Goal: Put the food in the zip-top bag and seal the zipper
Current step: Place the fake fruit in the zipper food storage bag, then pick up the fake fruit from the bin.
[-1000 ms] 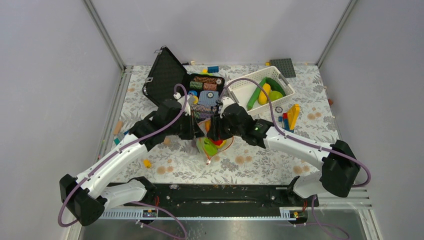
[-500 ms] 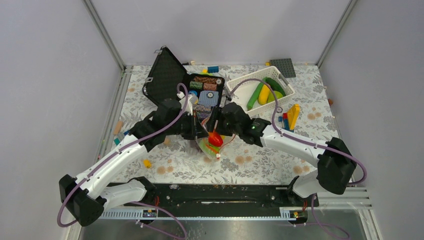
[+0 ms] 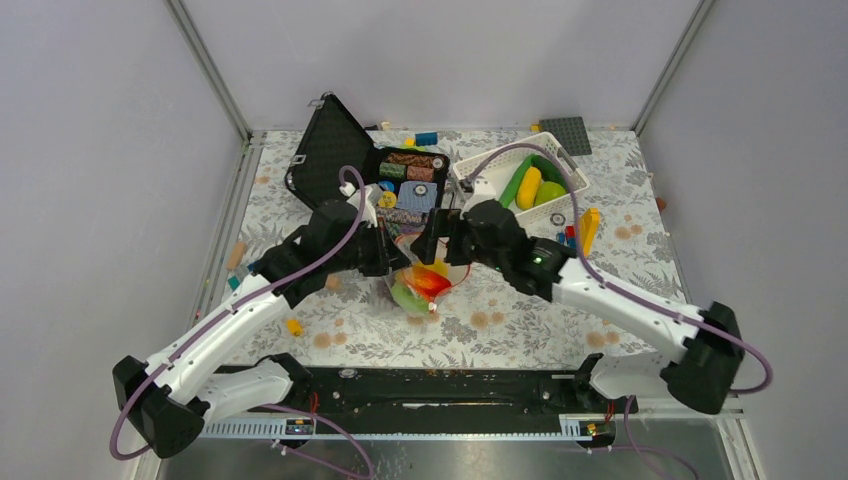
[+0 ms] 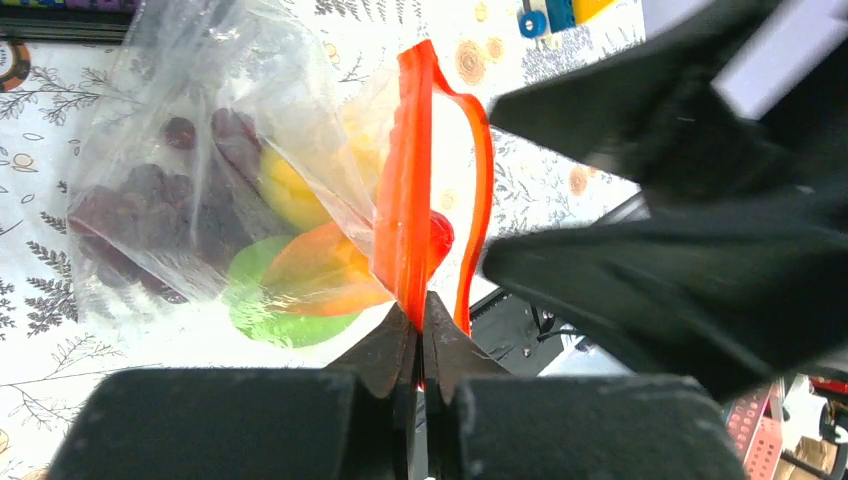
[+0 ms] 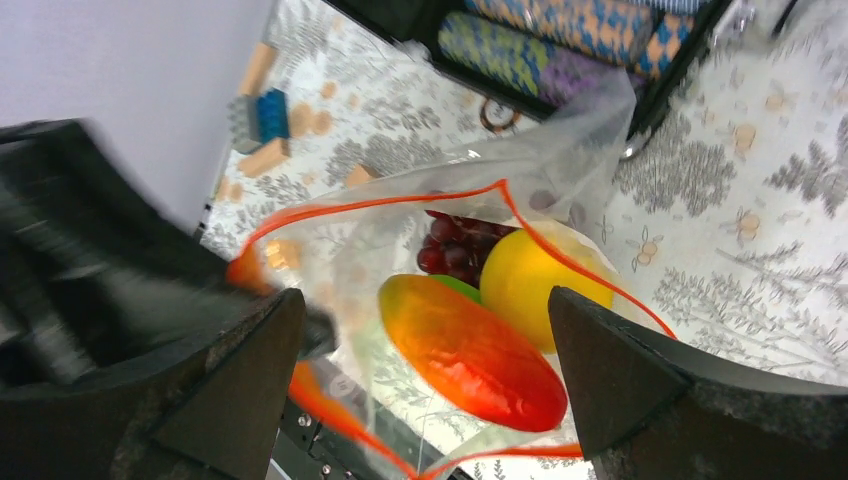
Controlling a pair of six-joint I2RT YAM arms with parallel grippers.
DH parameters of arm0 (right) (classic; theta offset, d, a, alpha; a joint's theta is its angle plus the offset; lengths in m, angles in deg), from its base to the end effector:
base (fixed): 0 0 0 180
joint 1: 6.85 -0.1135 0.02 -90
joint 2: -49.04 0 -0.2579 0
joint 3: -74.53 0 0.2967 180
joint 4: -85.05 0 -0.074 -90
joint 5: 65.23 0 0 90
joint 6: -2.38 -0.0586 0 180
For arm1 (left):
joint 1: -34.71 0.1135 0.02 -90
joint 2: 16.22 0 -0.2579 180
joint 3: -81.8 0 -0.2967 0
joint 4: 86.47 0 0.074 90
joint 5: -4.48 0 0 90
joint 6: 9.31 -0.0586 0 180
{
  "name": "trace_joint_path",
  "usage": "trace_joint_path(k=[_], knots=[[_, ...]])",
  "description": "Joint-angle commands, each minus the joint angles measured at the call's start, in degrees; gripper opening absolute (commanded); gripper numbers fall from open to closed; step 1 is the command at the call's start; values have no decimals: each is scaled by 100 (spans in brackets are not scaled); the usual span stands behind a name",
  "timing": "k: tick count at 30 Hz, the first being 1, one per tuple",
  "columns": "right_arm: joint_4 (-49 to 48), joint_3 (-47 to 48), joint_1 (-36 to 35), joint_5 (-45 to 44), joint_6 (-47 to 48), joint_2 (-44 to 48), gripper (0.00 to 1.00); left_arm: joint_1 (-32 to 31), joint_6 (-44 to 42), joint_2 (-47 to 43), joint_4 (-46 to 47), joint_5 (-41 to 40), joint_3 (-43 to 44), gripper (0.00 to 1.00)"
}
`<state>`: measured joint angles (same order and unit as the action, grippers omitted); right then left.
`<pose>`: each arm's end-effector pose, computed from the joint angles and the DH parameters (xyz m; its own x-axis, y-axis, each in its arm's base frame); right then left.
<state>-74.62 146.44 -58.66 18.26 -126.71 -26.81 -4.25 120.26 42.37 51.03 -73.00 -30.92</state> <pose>0.2361 0.2894 0.2888 -0.6493 0.1878 -0.7369 -0.3963 0.7435 0.5386 0.2159 -0.1909 0.3054 -0.8138 -0.1417 -0.5636 0.3055 0.7207 -0.6223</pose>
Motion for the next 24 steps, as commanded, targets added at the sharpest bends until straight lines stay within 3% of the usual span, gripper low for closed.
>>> trace_joint_path(k=[1,6,10,19,24], knots=[[-122,-91,-37,-24,954,910,100,62,148,27,166,-449,94,0],[686,206,142,-1136,1457,1080,100,93,115,-23,86,-531,105,0],[1282,744,1154,-725,1334,594,100,92,33,-40,68,-506,84,0],[1568,2498,2588,-1020,2002,-1692,100,95,-27,-170,294,-393,-119,0],[2206,4003,3089,-1187,2114,-3213,100,90,-7,-222,370,-410,-165,0]])
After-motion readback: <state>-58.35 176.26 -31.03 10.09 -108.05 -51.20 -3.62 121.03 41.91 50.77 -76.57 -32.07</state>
